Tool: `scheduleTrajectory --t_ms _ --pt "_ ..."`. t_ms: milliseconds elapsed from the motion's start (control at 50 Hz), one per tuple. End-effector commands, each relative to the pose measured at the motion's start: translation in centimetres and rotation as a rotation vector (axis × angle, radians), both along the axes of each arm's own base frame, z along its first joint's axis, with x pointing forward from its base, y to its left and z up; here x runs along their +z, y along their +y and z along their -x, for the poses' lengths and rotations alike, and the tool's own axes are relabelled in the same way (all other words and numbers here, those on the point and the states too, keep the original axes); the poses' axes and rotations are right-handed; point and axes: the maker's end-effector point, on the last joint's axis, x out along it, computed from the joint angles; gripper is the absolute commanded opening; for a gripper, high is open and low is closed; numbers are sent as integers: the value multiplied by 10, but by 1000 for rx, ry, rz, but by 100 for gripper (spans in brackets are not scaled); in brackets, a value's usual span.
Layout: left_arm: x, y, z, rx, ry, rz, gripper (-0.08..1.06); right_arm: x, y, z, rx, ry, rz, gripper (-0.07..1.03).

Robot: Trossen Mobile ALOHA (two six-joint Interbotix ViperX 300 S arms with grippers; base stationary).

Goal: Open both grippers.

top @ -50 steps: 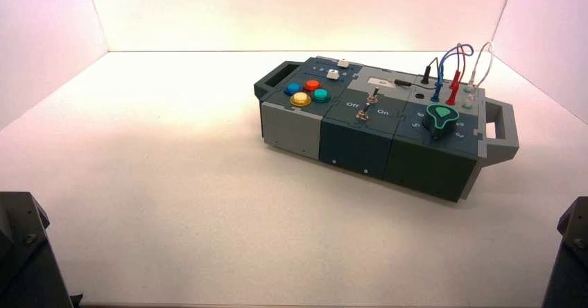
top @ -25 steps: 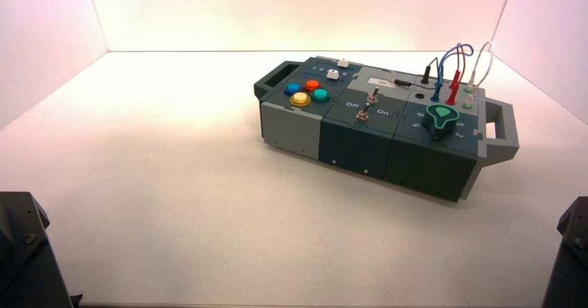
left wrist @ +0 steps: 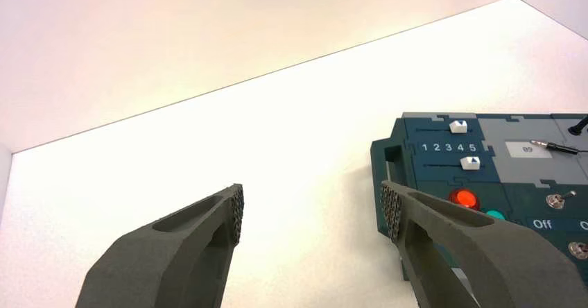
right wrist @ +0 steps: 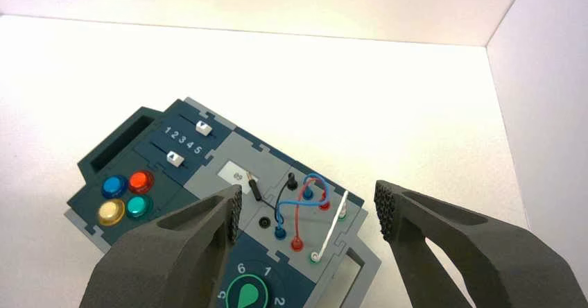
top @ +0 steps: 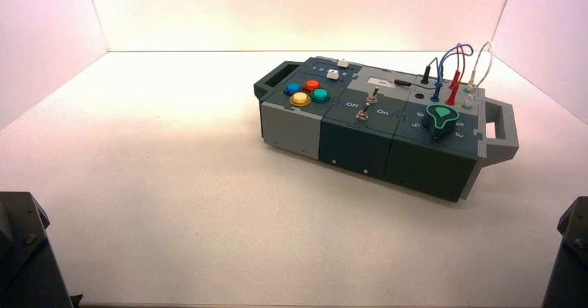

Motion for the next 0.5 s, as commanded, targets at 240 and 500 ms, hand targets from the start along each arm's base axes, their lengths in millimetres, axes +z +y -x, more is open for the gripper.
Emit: scheduleTrajectory --t_ms 240,500 --pt "13 3 -7 9 -31 -3 102 9 1 -4 -1 -28 -13 99" --pt "15 3 -9 7 -37 -7 102 8 2 -5 -1 -31 -13 99"
